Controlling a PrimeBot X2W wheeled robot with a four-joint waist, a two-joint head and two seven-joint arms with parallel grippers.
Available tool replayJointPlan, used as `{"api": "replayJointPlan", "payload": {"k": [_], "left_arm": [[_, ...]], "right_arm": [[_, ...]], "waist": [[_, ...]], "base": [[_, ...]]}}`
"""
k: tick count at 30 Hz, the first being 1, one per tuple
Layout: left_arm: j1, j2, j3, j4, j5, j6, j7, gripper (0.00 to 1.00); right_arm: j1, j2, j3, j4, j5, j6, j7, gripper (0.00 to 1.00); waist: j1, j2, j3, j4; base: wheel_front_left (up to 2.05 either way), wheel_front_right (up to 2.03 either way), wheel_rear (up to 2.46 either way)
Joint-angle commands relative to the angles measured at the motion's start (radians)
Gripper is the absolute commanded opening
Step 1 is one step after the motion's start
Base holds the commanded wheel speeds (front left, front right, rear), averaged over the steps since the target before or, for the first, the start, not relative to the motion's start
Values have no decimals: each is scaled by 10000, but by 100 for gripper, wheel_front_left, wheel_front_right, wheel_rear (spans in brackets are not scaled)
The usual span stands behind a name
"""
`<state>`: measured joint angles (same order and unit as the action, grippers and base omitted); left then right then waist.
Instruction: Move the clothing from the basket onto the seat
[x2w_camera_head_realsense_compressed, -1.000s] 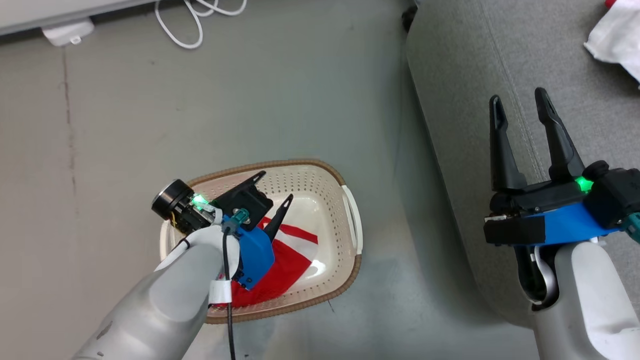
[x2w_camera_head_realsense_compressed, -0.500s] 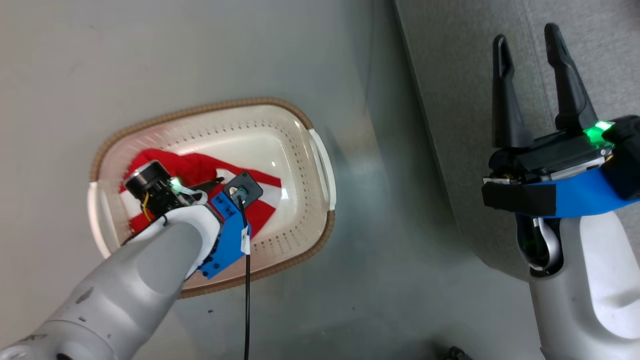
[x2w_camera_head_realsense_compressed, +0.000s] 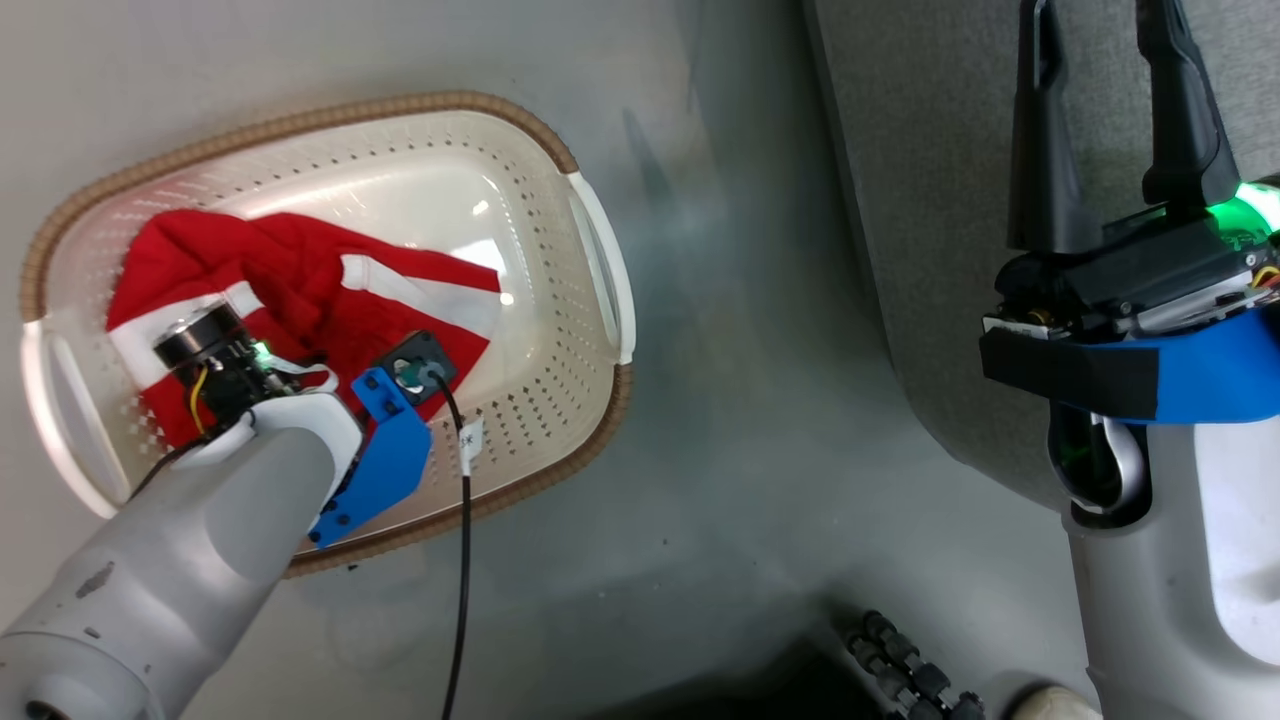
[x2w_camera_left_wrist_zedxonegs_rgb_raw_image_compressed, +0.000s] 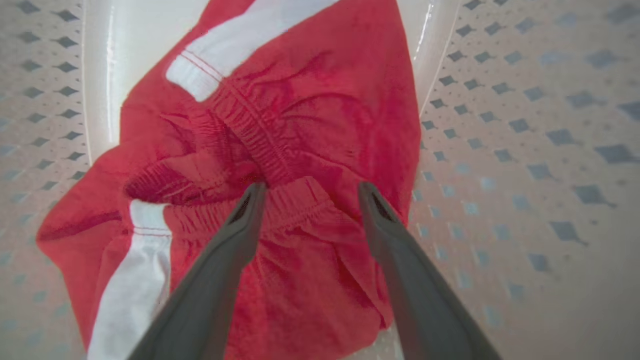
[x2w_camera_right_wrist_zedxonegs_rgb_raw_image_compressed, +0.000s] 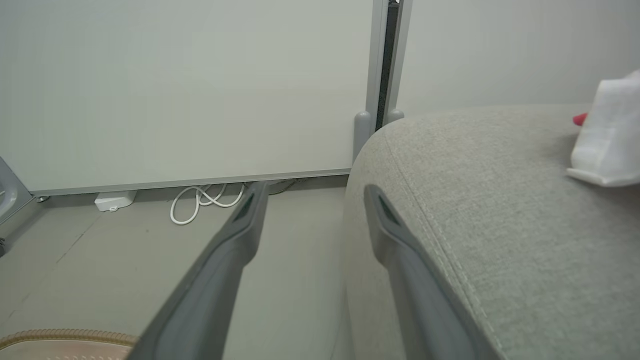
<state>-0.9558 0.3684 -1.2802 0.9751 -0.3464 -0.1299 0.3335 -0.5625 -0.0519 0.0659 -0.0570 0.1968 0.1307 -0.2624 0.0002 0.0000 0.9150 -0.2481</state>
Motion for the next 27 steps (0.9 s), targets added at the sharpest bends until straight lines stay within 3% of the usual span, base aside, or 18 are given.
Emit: {"api": "replayJointPlan", "payload": {"k": [1,14,24,25,26,27], "left_arm": [[-189,75,-23,-3,42,-4,31,100],[-800,483,-24,228,240,-4,479,100],[-1034,264,-26,705,173,11,352,100],[-1029,247,-27,773,212,14,388,90],[-1041,230,-27,811,227,14,377,37],[-1047,205,-30,845,242,14,345,0]], "right_arm": [[-164,25,12,-90,46,1,-38,100],[-208,25,-66,-1224,142,1,-38,100],[-53,26,-105,-1740,145,1,-38,100],[-41,24,-118,-1755,143,1,-38,100],[-34,26,-127,-1766,143,1,-38,100],[-32,26,-137,-1776,146,1,-38,100]], "waist": [[-2,0,229,-132],[-2,0,1345,-457],[-2,0,1621,-567],[-2,0,1632,-571],[-2,0,1642,-571],[-2,0,1648,-566]], "base": [[0,0,0],[0,0,0],[0,0,0],[0,0,0],[0,0,0],[0,0,0]]}}
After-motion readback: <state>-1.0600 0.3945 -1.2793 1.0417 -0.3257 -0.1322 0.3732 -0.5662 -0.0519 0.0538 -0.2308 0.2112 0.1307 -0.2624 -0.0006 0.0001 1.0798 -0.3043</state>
